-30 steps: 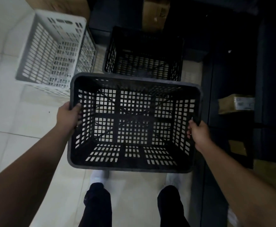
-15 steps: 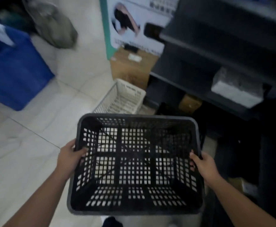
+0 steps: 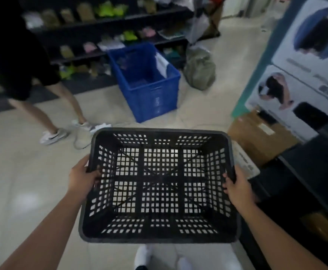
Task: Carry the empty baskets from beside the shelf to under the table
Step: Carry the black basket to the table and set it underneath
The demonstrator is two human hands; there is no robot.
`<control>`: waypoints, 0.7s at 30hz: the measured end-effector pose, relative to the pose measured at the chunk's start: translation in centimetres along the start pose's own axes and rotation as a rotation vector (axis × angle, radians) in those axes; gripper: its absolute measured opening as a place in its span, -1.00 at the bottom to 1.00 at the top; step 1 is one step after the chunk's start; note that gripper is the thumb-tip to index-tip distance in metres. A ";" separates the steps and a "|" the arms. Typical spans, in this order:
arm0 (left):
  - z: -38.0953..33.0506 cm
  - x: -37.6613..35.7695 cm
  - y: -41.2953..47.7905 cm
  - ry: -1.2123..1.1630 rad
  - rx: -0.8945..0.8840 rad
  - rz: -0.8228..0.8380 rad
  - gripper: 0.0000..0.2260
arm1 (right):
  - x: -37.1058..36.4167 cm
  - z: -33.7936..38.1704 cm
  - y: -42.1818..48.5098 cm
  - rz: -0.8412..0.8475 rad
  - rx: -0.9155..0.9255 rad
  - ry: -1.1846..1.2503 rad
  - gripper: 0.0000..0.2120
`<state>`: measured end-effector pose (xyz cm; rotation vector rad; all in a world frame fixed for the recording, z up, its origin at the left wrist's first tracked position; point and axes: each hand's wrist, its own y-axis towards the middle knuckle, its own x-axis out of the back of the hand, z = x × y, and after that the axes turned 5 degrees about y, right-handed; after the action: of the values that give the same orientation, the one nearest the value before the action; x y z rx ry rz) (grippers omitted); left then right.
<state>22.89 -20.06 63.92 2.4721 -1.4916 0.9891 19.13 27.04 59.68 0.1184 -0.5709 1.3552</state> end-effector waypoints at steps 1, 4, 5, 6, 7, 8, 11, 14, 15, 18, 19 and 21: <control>0.6 2.0 -0.8 -0.031 0.028 -0.055 -0.37 | -1.3 1.7 0.6 0.036 0.053 -0.020 -0.55; 2.4 7.8 -3.9 -0.069 0.101 -0.234 -0.38 | -5.4 6.5 1.5 0.152 0.178 -0.059 -0.61; 3.2 9.9 -5.2 -0.072 0.125 -0.296 -0.37 | -7.0 8.2 1.4 0.187 0.225 -0.079 -0.62; 4.1 12.0 -6.6 -0.085 0.154 -0.353 -0.36 | -8.7 10.0 1.1 0.223 0.277 -0.105 -0.62; 5.1 14.2 -8.1 -0.107 0.182 -0.407 -0.36 | -10.6 11.9 0.4 0.261 0.331 -0.129 -0.61; 6.2 16.4 -9.7 -0.127 0.208 -0.462 -0.35 | -12.6 13.8 -0.6 0.297 0.387 -0.145 -0.60; 10.1 23.1 -14.7 -0.149 0.282 -0.621 -0.33 | -19.4 19.1 -5.2 0.420 0.538 -0.174 -0.62; 15.5 29.6 -20.3 -0.182 0.351 -0.774 -0.34 | -27.0 23.2 -11.2 0.576 0.636 -0.170 -0.61; 17.5 31.8 -22.3 -0.203 0.380 -0.831 -0.34 | -29.8 24.4 -13.6 0.623 0.666 -0.164 -0.60; 23.4 38.1 -28.3 -0.230 0.462 -0.974 -0.30 | -37.4 27.1 -21.2 0.738 0.753 -0.173 -0.59; 25.1 40.0 -30.4 -0.225 0.478 -1.011 -0.33 | -39.9 27.8 -23.8 0.772 0.780 -0.184 -0.58; 28.2 43.4 -34.4 -0.228 0.497 -1.079 -0.40 | -44.5 29.0 -29.1 0.851 0.832 -0.191 -0.57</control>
<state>78.19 -46.18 74.76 3.0908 0.2564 0.8740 32.85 -30.78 71.53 0.7504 -0.1595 2.3733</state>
